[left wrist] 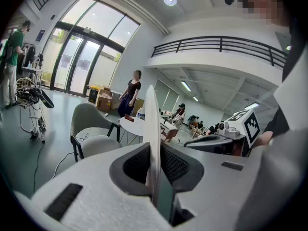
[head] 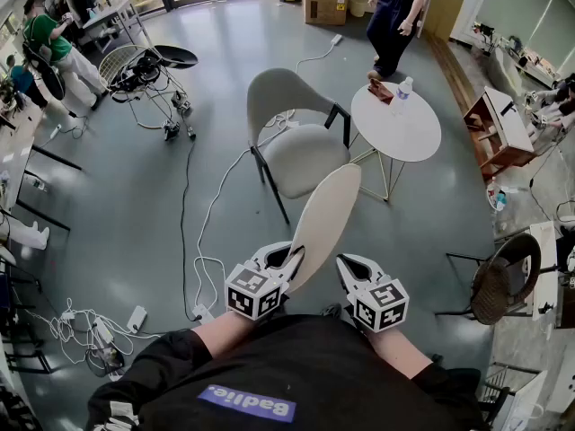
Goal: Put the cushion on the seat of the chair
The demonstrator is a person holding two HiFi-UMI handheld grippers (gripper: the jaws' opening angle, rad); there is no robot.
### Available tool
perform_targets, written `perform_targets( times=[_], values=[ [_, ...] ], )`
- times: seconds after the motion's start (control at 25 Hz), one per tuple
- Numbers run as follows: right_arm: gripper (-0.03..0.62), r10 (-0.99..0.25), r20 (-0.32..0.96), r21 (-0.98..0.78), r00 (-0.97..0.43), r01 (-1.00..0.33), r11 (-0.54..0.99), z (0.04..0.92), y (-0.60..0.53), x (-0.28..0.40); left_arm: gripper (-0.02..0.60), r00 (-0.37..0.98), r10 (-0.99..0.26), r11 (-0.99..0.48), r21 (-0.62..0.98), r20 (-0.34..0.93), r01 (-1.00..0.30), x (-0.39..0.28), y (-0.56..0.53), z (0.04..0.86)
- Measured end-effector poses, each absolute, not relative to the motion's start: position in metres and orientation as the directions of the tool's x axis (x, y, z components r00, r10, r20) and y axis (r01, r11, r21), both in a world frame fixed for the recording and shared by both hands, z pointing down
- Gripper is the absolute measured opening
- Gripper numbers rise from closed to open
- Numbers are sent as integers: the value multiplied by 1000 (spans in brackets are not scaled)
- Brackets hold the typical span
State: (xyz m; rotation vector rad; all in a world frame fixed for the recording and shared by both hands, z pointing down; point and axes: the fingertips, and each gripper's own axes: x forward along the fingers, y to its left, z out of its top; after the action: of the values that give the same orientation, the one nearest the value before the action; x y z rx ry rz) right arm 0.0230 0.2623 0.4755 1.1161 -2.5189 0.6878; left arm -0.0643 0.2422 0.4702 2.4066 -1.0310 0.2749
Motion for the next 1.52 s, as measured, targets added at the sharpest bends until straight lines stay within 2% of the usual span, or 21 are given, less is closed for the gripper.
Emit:
perform_targets(
  times=[0.68,1.0,1.52],
  values=[
    [29,-572,437,-364,-694,-718,593,478,247,29,61,672,-628,-564,366,392,-741,-55,227,473],
    [29,-593,394,-372,-702,-712,595,468,236,54,61,648,-651,-548,346,395,-762,-41,219,469],
    [29,-558,349,-428,-753,-658,620,477,217,94,61,580,-712,-477,332,396,-813,-10,211,464]
  ],
)
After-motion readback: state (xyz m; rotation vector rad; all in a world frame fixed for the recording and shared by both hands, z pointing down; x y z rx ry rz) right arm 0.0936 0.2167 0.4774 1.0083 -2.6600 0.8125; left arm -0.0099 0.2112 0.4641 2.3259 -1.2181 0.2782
